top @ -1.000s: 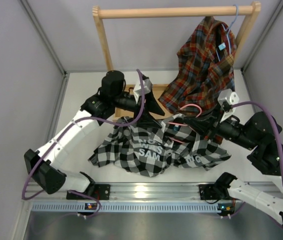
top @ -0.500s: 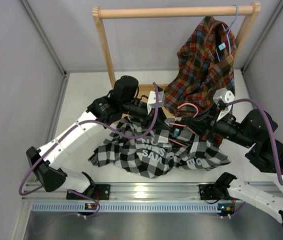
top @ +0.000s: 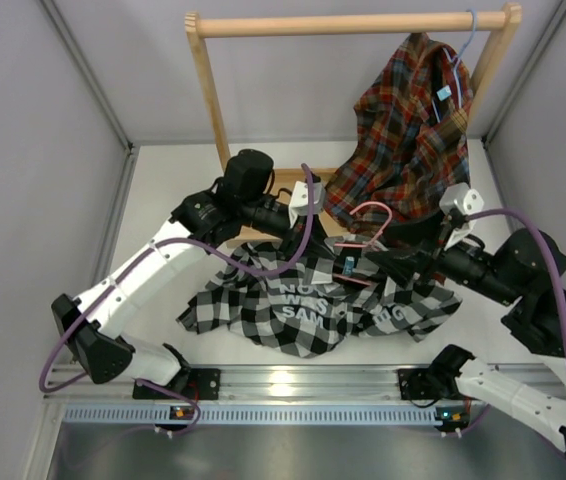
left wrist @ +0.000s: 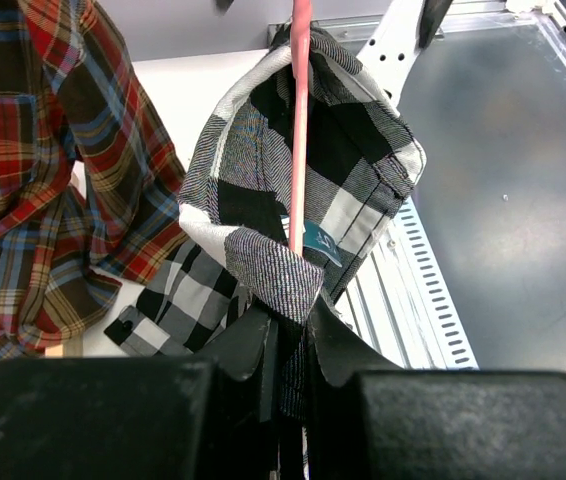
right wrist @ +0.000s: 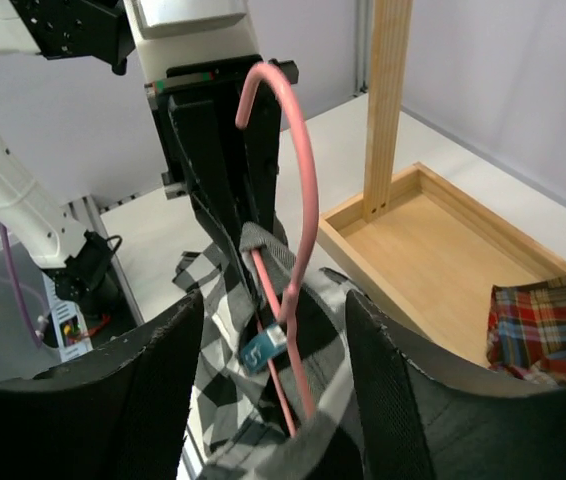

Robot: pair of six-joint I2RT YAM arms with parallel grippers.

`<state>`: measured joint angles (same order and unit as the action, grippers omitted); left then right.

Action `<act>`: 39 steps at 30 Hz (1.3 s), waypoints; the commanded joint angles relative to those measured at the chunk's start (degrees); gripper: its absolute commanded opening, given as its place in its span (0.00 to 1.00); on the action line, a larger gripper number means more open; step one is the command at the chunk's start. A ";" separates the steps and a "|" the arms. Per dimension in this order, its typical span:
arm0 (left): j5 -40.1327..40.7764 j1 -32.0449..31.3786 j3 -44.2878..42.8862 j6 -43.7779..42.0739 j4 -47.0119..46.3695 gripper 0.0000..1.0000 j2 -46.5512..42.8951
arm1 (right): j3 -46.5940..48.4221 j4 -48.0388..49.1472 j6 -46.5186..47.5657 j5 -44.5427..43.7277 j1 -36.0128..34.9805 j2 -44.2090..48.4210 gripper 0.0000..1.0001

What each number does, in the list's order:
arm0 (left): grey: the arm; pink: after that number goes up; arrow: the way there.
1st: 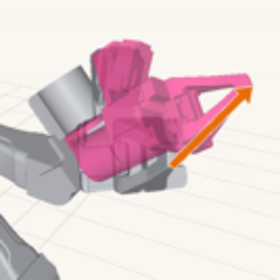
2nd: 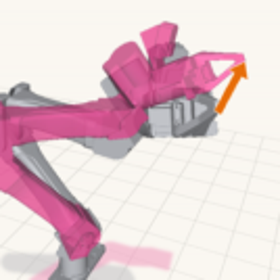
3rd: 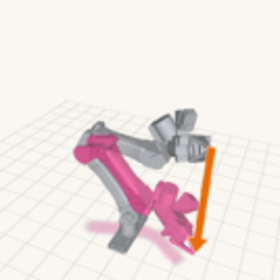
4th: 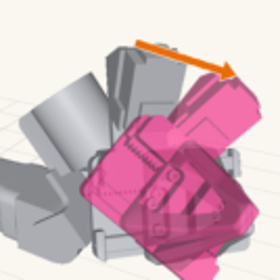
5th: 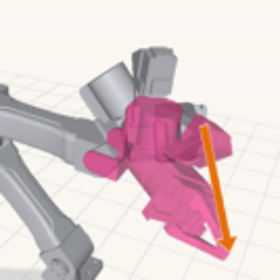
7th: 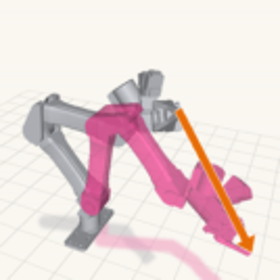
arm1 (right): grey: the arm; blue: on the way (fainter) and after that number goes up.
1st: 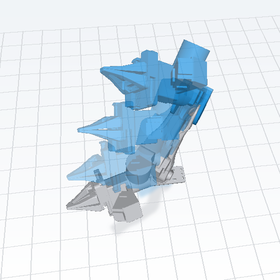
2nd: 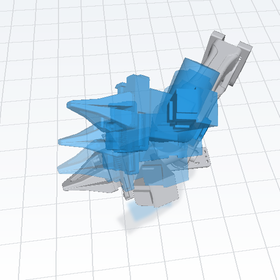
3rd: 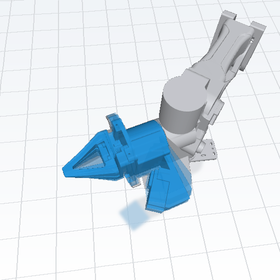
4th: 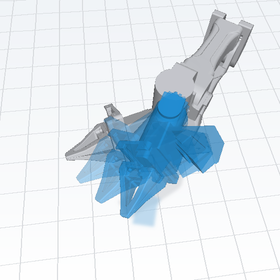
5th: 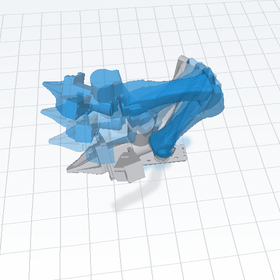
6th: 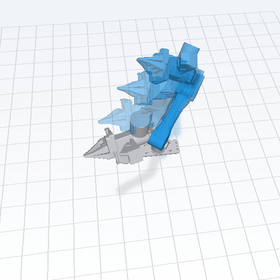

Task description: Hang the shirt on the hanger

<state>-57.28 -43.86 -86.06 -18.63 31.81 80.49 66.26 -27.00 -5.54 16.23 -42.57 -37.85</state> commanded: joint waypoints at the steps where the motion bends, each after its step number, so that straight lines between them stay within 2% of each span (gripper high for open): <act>1: -4.42 0.88 -1.39 -2.64 0.35 0.00 -2.97 | 1.06 -5.41 2.11 -3.04 0.20 4.35 0.59; 5: -6.79 0.88 -1.30 -2.37 0.27 0.00 -3.23 | 3.08 -15.08 5.53 -2.52 0.20 9.79 0.67; 7: -8.11 0.88 -1.39 -2.28 0.35 0.00 -2.97 | 3.44 -20.77 10.36 0.20 0.12 10.86 0.69; 10: -11.53 0.88 -1.56 -2.55 0.36 0.00 -2.79 | 3.53 -24.14 12.92 1.26 0.12 11.21 0.71; 15: -14.35 0.88 -1.65 -2.64 0.27 0.00 -3.58 | 3.52 -26.08 15.82 0.82 -1.11 9.72 0.69; 17: -15.40 0.88 -1.22 -2.81 0.18 0.00 -4.29 | 3.70 -26.34 16.70 2.74 -2.08 8.41 0.66; 21: -17.17 0.79 -0.60 -3.08 0.27 0.00 -5.08 | 4.05 -24.16 18.64 12.66 -2.35 6.21 0.65; 26: -20.07 0.70 -0.42 -3.25 0.18 0.00 -5.17 | 3.17 -19.67 16.97 14.01 -2.35 2.78 0.62; 28: -20.51 0.70 -0.33 -3.34 0.18 0.00 -5.25 | 2.48 -17.30 16.53 14.09 -2.35 2.60 0.58; 31: -20.25 0.70 -0.68 -2.90 0.18 0.00 -5.25 | 1.51 -13.78 15.30 14.09 -2.35 3.65 0.39; 32: -19.63 0.70 -0.77 -2.73 0.18 0.00 -5.17 | 1.24 -13.52 15.30 14.62 -2.35 3.92 0.15; 33: -18.93 0.70 -0.95 -2.90 0.35 0.00 -5.34 | 1.33 -13.43 15.30 14.71 -2.35 4.09 0.00; 35: -17.17 0.70 -1.65 -2.99 0.44 0.00 -5.78 | 1.33 -13.42 15.03 13.84 -2.35 4.97 0.00; 36: -14.82 0.70 -2.18 -2.90 0.44 0.05 -6.04 | 1.33 -13.34 14.86 12.87 -2.35 5.41 0.00; 38: -11.82 0.70 -4.45 -1.67 0.62 0.34 -6.22 | 1.24 -13.25 14.33 10.24 -2.35 6.29 0.00; 39: -9.98 0.70 -5.25 -1.50 0.53 0.89 -6.13 | 1.24 -13.25 14.16 9.53 -2.35 6.47 0.00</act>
<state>-70.37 -43.22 -86.89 -20.10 33.93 76.75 67.09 -45.71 9.37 28.01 -44.25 -32.91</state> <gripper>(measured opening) 0.412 0.042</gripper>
